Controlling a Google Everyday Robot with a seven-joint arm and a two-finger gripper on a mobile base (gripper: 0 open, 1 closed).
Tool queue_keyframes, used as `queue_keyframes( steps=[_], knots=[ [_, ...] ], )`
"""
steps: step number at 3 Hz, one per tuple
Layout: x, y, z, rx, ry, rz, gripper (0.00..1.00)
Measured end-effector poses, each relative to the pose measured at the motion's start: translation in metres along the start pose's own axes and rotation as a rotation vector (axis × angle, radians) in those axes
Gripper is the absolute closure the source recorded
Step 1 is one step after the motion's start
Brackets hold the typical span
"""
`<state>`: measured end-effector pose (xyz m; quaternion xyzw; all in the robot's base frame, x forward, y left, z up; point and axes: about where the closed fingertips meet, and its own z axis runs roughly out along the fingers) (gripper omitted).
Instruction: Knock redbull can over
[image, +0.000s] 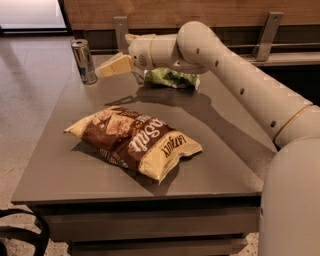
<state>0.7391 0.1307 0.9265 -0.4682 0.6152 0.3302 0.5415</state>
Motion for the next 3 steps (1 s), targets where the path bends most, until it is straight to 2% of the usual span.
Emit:
queue_keyframes(
  steps=[1,2,3],
  knots=[
    [-0.001,0.000,0.024,-0.025,-0.006,0.004,0.00],
    [-0.002,-0.003,0.044,-0.019,0.018,0.001,0.00],
    [0.004,-0.011,0.057,0.007,0.039,0.015,0.00]
  ],
)
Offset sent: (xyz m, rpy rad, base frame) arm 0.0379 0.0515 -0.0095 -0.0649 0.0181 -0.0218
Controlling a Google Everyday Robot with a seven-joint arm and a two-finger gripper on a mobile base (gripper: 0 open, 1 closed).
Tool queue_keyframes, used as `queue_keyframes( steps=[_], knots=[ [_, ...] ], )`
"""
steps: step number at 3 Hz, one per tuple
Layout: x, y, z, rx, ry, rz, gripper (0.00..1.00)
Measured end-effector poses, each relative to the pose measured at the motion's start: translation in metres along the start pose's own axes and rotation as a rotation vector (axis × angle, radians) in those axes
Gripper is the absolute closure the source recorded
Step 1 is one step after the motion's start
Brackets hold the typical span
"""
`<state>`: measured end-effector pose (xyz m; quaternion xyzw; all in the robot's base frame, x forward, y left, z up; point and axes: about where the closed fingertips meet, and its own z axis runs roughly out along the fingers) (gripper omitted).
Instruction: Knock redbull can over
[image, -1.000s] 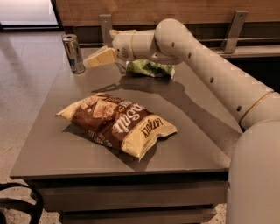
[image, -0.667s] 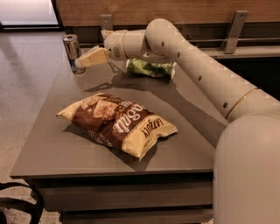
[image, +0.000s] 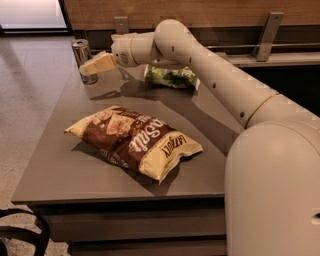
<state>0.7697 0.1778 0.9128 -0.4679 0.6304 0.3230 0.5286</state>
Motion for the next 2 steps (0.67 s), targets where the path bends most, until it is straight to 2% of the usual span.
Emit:
queue_keyframes(
  steps=[2],
  knots=[
    [0.0079,-0.0092,0.0158,0.020,-0.028,0.028,0.00]
  ],
)
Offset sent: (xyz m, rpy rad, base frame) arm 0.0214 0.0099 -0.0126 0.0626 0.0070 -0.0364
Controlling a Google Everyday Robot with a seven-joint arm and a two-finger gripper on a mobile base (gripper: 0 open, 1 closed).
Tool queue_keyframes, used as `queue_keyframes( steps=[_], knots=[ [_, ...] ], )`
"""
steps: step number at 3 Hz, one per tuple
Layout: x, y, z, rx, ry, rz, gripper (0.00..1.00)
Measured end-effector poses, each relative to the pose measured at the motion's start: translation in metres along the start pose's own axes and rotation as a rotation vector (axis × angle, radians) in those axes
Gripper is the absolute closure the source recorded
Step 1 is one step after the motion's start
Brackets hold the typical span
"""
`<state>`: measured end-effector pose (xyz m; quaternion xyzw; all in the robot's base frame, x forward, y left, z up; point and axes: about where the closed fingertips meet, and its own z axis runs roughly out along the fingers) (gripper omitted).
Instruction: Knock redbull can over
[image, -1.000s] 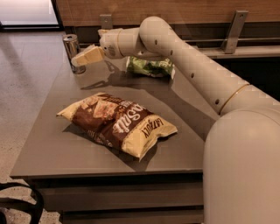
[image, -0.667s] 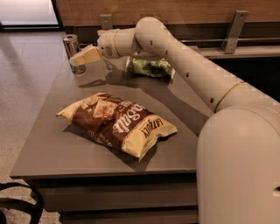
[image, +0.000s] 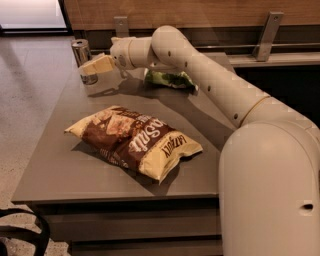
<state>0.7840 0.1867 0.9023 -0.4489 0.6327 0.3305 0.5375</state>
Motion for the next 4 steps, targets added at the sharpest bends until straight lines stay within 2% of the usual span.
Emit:
queue_keyframes(
  steps=[2,4],
  knots=[
    [0.004,0.010,0.027,-0.028,-0.012,0.009,0.01],
    [0.011,0.009,0.038,-0.029,-0.022,0.014,0.46]
  ],
)
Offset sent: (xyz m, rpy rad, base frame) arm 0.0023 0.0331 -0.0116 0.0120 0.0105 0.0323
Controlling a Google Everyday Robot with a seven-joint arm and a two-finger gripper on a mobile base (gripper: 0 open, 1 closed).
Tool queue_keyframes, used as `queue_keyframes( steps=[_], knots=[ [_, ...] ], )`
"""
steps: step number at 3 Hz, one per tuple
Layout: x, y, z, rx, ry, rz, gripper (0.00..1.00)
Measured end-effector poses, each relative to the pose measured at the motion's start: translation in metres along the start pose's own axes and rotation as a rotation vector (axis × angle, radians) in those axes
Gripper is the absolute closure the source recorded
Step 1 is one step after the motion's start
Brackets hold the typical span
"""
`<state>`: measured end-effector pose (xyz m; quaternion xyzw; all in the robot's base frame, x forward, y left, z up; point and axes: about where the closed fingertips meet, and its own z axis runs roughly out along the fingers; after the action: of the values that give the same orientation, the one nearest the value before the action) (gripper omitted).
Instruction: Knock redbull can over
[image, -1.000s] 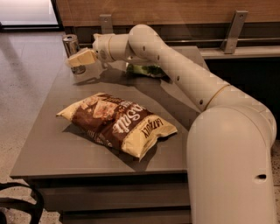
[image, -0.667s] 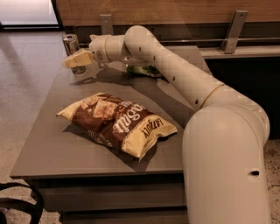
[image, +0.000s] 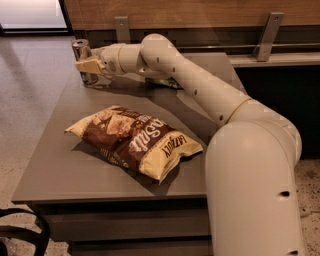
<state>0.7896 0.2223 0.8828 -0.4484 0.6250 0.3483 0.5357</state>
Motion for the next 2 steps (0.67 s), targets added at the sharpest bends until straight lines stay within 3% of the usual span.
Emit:
queue_keyframes(
  steps=[2],
  knots=[
    [0.0006,0.0051,0.0062,-0.011,0.001,0.001,0.99]
  ],
)
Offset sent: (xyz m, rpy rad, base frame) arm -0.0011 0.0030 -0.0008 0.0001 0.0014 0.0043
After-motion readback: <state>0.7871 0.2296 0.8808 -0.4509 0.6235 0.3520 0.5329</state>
